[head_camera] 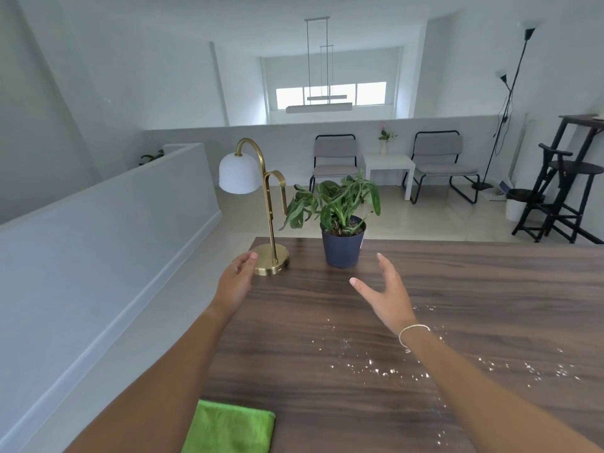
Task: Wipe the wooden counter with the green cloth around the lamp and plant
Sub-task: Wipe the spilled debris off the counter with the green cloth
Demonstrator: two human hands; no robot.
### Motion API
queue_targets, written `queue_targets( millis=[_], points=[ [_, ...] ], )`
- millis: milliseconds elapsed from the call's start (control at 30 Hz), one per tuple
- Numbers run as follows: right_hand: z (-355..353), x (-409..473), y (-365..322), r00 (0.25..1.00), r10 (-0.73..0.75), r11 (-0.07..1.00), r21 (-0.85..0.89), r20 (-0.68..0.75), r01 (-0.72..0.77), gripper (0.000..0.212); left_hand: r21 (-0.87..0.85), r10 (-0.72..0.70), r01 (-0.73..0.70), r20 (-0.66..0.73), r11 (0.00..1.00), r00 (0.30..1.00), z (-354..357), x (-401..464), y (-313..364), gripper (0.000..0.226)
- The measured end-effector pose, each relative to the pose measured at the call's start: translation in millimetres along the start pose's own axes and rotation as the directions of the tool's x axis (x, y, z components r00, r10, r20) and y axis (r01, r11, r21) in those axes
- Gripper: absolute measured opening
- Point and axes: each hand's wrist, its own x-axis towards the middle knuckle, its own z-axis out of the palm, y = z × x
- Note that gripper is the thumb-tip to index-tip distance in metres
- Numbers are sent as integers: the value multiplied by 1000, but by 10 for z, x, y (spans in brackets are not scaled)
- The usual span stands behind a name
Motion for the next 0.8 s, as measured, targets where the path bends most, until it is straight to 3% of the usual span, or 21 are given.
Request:
queue_targets(
  millis=[233,467,633,800],
  points=[
    [-86,-478,-83,991,-59,995,-72,117,68,72,153,22,-12,-62,988,998,-170,-694,3,44],
    [-205,-993,-166,964,-101,989,-81,244,124,53,233,-31,70,-171,970,985,-259,-1490,-35,36],
    [-133,-1383,-183,934,-129,978,-114,333,176,25,341,-79,135,-174,930,982,-395,-1995,-181,36],
    [63,-1629,-210,928,-171,961,-151,331,231,24,480,-83,151,-160,864,984,-643,-2163,-291,37]
  ],
)
